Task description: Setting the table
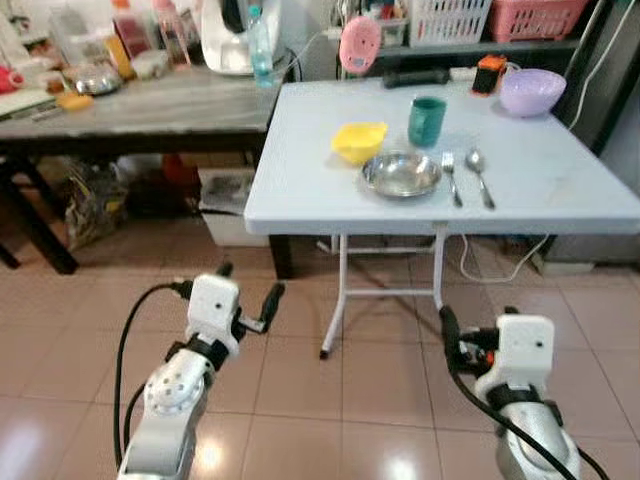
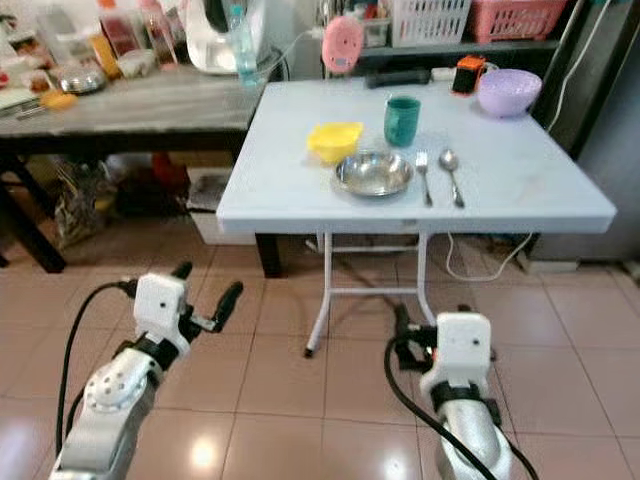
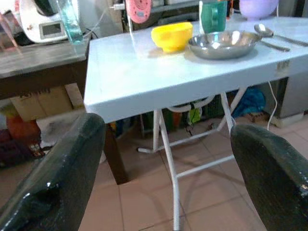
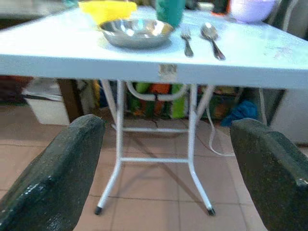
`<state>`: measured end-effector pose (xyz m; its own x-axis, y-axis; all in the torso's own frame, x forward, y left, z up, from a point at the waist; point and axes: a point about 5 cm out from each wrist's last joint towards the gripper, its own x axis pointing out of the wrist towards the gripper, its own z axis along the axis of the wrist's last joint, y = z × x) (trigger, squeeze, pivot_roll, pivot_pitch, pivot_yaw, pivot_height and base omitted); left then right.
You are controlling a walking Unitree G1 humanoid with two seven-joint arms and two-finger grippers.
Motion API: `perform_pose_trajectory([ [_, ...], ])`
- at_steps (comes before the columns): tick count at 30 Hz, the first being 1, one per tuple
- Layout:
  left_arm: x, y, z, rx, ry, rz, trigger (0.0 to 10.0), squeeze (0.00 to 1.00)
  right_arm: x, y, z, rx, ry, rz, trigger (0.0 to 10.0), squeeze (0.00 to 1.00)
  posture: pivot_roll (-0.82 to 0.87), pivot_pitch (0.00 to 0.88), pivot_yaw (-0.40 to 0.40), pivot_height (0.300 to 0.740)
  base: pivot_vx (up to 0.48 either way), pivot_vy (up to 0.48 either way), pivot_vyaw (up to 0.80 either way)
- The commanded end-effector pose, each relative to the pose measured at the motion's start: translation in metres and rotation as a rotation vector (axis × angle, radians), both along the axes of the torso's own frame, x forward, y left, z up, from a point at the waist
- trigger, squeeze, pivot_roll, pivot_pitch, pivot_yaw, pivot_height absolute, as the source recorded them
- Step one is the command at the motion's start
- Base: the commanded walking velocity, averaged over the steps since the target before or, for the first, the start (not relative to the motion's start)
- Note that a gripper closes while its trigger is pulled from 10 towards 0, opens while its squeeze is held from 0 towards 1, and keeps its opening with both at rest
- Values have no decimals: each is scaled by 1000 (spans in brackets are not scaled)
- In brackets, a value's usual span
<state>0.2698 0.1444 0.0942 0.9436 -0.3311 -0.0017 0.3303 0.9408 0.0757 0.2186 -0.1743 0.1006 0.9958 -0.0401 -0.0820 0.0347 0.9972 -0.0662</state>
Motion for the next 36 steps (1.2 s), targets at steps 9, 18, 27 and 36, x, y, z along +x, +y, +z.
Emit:
perform_pose_trajectory([
  [9, 6, -10, 23, -82, -53, -79, 10000, 0, 4, 5, 9, -21, -36, 11, 10000, 0, -121, 0, 88, 740, 163, 0, 0],
  [18, 5, -10, 23, -92, -38, -98, 10000, 0, 4, 6, 9, -23, -37, 8, 10000, 0, -123, 0, 88, 740, 480, 0, 0],
  [27, 3, -14, 20, -95, -23, -119, 10000, 0, 7, 5, 11, -32, -41, 10, 10000, 0, -122, 0, 82, 740, 480, 0, 0],
  [36, 2, -20, 20, -90, -21, -162, 10000, 0, 15, 7, 15, -35, -58, 18, 10000, 0, -119, 0, 73, 740, 480, 0, 0],
])
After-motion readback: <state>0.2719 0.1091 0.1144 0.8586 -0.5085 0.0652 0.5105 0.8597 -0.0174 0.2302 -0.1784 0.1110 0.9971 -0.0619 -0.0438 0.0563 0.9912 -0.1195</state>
